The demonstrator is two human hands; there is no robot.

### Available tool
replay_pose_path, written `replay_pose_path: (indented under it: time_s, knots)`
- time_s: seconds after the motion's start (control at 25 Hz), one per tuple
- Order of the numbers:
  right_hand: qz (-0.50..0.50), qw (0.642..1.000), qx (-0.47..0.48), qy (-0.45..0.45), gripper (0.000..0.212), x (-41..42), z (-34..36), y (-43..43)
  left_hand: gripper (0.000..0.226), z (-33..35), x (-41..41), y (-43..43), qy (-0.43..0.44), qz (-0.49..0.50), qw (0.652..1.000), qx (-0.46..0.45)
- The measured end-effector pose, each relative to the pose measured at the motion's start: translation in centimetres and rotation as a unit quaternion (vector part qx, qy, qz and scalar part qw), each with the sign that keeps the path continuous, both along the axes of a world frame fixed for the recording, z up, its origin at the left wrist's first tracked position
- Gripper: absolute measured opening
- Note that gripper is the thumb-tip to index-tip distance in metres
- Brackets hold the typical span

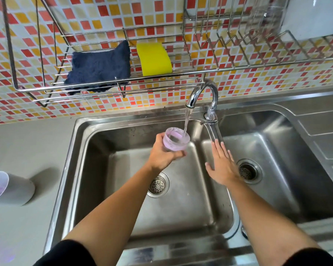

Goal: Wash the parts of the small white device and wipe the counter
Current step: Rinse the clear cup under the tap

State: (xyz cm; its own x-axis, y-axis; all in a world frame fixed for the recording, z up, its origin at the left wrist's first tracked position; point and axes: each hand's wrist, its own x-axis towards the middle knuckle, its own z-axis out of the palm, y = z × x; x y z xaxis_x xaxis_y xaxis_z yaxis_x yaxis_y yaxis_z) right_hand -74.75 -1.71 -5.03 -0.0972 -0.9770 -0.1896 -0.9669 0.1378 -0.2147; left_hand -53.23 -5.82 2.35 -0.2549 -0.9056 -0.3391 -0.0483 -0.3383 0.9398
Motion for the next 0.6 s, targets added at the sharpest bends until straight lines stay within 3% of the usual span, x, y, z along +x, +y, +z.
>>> replay_pose_path:
  time_s: [0.24, 0.44, 0.6]
  knots:
    - [-0.031, 0.997, -0.056, 0.047, 0.080, 0.8, -1.1, 1.7, 0.074, 0.2, -2.0, -1.1, -0.032, -0.025, 0.999, 0.004]
    - [-0.023, 0.997, -0.048, 0.048, 0.080, 0.5, -1.0, 1.5, 0.043, 1.4, -2.2, -1.8, -0.097, -0.001, 0.994, 0.044]
    - [-0.017, 0.998, -0.042, 0.051, 0.080, 0.5, -0.7, 1.6, 0.049, 1.0, -1.8, -1.6, -0.099, -0.008, 0.995, -0.007]
